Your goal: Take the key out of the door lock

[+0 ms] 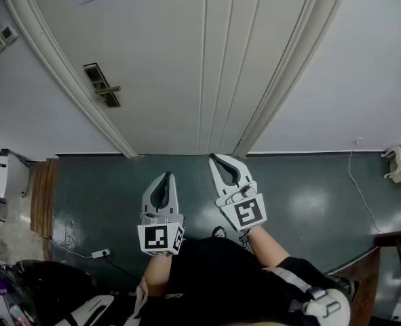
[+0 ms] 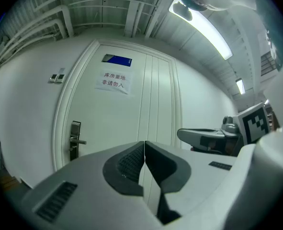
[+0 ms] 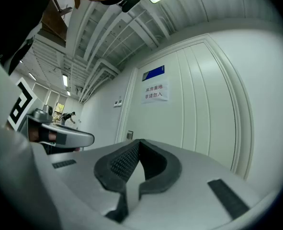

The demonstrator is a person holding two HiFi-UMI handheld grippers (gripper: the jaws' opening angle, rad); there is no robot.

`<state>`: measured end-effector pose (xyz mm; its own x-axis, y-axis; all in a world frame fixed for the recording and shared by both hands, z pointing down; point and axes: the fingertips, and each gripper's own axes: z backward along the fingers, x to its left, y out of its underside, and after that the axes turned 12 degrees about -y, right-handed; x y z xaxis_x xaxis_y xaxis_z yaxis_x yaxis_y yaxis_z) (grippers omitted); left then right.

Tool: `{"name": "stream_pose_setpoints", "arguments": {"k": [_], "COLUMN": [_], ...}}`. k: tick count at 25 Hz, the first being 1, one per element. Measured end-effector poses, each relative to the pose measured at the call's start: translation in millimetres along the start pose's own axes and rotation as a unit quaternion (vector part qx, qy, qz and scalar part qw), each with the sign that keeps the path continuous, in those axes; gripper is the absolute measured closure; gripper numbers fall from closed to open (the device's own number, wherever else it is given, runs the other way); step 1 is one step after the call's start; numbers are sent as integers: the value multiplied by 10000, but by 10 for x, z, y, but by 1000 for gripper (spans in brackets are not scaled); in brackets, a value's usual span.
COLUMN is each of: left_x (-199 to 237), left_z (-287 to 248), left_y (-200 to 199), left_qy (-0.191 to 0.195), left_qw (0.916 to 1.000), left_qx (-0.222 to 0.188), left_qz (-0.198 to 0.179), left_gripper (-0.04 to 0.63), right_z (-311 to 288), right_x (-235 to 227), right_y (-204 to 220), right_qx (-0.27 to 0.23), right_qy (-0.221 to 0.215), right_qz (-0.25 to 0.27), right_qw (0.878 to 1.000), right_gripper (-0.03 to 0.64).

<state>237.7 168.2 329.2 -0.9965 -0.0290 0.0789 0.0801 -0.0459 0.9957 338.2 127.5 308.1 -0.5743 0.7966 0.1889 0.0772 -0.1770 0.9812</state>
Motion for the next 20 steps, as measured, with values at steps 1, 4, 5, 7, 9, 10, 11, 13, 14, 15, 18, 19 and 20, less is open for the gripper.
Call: {"name": "stream_pose_setpoints", "arguments": {"k": [1,4,5,7,9,10,11,13,14,15,18,19,20], "left_x": [3,13,19,28,29,29,30,44,58,81,194,241,295], "left_z": [3,26,39,67,94,109,127,160,171,179,209,224,243], "left_y": [4,41,64,127,212,253,290,346,366,386,448,460,464], "left_qy": [-20,-43,-44,-34,-9,-1,-5,-33,-39,-40,-76,-97,-126], "left_qw": [10000,10000,10000,9999,9996,9994,9991,9987,9984,9980,9964,9959,9955], "left_qx": [4,21,43,134,278,348,410,513,560,611,724,731,724], "left_qz": [3,14,22,35,11,-19,-50,-42,28,135,445,519,594], "left_gripper": [571,571,571,571,571,570,569,553,502,446,373,371,370], "right_z": [-8,-29,-32,-29,-17,-9,1,26,36,43,39,30,12], "right_x": [11,57,77,116,152,170,190,228,242,252,278,292,312], "right_y": [8,43,60,101,139,152,165,188,198,209,252,270,288], "right_qx": [6,-7,-11,16,67,81,93,138,165,190,250,276,302], "right_qy": [-28,-94,-111,-155,-184,-193,-202,-214,-213,-208,-178,-168,-168], "right_qz": [28,1,-47,-135,-187,-202,-214,-229,-246,-273,-336,-349,-355], "right_qw": [10000,10000,9999,9998,9996,9996,9995,9994,9993,9992,9990,9989,9988], "right_gripper": [609,609,609,609,609,609,609,609,609,609,609,609,609]}}
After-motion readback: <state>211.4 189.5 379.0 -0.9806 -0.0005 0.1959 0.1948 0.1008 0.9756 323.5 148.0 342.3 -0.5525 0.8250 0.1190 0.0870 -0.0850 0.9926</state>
